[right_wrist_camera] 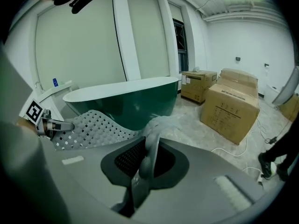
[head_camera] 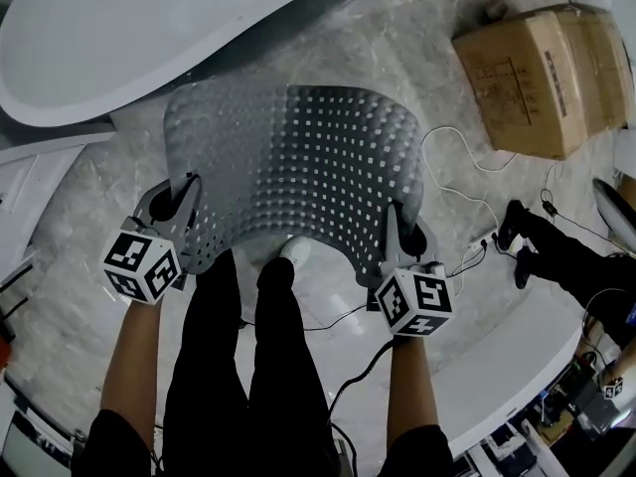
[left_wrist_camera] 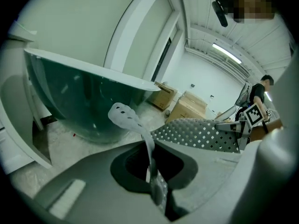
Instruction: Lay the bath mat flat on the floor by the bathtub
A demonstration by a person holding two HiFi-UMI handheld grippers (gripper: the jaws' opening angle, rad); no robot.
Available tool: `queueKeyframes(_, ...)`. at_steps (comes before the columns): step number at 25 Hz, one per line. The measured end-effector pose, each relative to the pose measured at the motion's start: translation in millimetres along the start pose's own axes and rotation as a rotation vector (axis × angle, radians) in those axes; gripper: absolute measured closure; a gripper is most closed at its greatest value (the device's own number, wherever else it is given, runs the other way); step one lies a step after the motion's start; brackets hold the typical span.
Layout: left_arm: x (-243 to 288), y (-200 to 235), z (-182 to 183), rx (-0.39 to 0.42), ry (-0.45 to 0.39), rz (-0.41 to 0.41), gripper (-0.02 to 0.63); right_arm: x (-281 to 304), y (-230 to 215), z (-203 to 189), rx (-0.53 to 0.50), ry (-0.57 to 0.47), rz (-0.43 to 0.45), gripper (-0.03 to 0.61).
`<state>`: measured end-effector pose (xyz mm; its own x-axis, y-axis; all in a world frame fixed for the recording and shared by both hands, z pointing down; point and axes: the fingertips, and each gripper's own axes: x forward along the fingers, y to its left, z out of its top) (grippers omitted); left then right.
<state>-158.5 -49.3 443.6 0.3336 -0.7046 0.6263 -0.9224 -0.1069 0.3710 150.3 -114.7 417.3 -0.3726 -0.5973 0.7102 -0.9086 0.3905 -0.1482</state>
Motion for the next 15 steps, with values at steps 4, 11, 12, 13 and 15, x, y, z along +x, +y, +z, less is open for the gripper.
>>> queueKeyframes(4,17,12,-25,-0.007,0.006,0.01,0.601,20,4,-20,-0.02,0.007,0.013,0.534)
queueKeyframes(11,41,35,-70,-0.014,0.012,0.039,0.601,55,-2,-62,-0.037,0.022,0.03,0.534)
queueKeyframes(12,43,39,-78,-0.013,0.018,0.043,0.601,61,0,-68,-0.041,0.026,0.034,0.534)
queueKeyframes(13,46,44,-86,-0.011,0.023,0.047,0.601,68,1,-75,-0.045,0.029,0.04,0.534)
queueKeyframes(15,52,51,-97,-0.003,0.022,0.052,0.601,82,1,-87,-0.053,0.029,0.05,0.534)
